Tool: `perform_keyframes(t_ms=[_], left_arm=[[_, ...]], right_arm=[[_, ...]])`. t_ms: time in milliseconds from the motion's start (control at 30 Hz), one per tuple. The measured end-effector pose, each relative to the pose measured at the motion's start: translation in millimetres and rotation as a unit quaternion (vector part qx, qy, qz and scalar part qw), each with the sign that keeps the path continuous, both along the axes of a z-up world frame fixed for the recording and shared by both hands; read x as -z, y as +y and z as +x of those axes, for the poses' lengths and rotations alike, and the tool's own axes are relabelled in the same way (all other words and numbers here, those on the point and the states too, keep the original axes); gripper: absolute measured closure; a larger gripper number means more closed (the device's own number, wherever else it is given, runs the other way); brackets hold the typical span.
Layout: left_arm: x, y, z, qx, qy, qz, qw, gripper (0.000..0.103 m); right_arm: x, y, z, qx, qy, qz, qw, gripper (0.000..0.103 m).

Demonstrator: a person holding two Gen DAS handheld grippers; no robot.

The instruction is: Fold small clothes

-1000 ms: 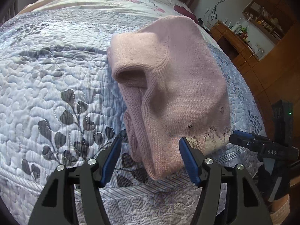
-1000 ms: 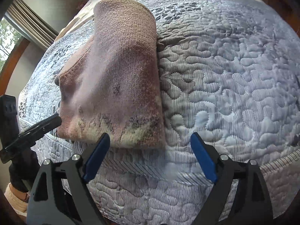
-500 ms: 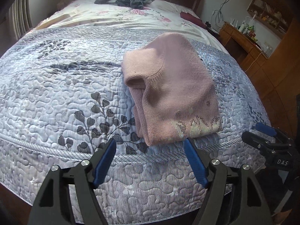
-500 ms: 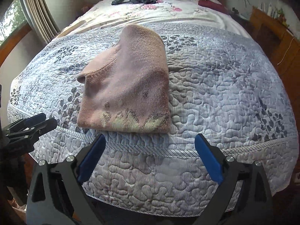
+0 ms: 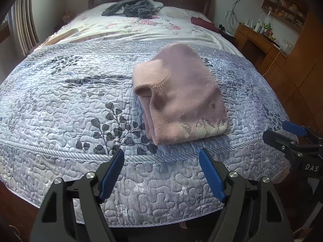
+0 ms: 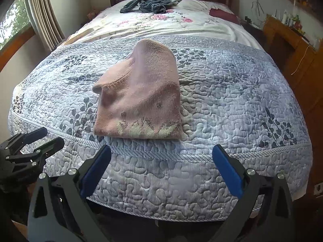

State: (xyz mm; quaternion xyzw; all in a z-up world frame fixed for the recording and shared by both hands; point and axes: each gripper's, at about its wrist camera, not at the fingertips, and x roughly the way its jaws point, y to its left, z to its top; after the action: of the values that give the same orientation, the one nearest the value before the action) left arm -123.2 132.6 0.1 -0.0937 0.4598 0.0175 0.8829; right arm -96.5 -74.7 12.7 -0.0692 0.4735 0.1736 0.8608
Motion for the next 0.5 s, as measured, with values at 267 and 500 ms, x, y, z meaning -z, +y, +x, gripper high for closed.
perform_keyframes(t_ms=[267, 500], left_arm=[[-5, -4, 0, -0.004, -0.004, 0.004, 1.0, 0.026], [1, -7, 3, -0.005, 0.003, 0.007, 1.0, 0.025]], right_arm=[[12, -3, 3, 0.011, 0.015, -0.019, 1.0, 0.003], [21, -3, 7, 0.01, 0.025, -0.027, 0.999, 0.003]])
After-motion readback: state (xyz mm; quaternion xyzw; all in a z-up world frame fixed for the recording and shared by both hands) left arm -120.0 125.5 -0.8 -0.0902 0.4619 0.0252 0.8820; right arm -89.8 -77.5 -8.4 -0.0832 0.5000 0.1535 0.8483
